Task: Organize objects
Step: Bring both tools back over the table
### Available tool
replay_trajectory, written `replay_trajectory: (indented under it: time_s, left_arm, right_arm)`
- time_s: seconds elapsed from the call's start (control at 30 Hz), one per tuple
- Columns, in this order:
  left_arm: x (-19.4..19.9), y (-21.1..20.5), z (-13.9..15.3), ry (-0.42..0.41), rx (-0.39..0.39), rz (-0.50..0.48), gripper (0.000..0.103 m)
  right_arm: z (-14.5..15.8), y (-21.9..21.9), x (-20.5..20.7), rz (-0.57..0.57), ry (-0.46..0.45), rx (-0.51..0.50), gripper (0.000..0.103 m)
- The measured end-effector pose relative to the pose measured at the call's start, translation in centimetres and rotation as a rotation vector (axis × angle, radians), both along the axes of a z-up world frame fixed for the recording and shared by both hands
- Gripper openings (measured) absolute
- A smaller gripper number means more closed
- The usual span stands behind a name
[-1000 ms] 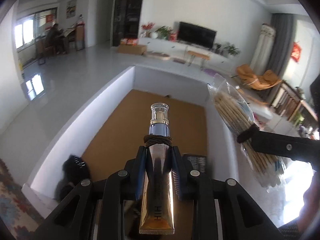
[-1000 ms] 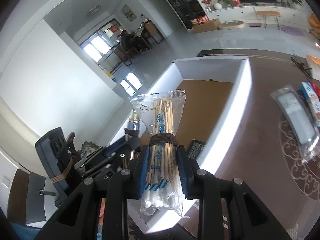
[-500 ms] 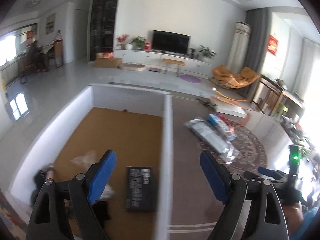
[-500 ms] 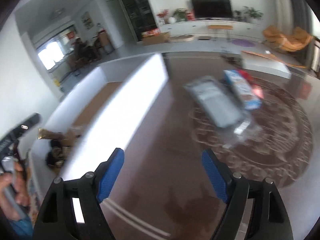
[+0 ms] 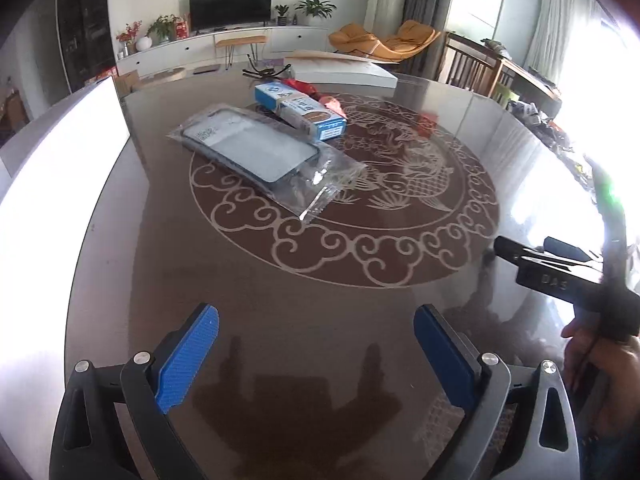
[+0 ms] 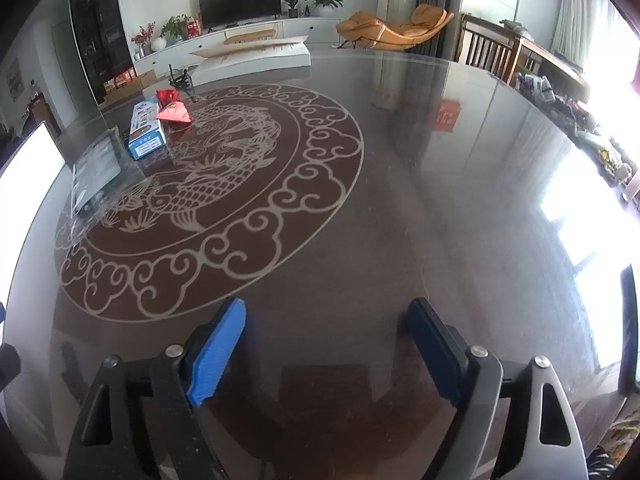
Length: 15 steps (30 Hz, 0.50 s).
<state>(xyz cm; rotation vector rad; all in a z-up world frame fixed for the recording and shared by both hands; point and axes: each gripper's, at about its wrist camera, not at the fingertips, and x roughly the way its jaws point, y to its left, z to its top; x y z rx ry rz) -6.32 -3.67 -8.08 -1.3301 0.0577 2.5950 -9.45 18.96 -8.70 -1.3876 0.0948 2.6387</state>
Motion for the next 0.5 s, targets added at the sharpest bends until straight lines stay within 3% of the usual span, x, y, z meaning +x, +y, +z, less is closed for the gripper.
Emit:
replay_trajectory:
  time_s: [0.07, 0.27, 0.5]
  left_arm:
    - [-0.9, -0.5, -0.7, 0.003, -0.026, 0.031, 0.099]
    - [-3.8, -0.9, -1.9, -0.016, -0.047, 0.081, 0.099]
    - [-4.4, -0.7, -2.3, -0.004, -0.072, 0.086, 0.101]
  right_arm:
    - [-0.4, 0.5, -1.2, -0.016, 0.000, -0.001, 0.103]
    - [-0.3, 1.4, -2.4, -0.027, 0.014, 0.002, 0.103]
    - [-0.3, 1.4, -2.5, -0.027, 0.015, 0.001, 0.103]
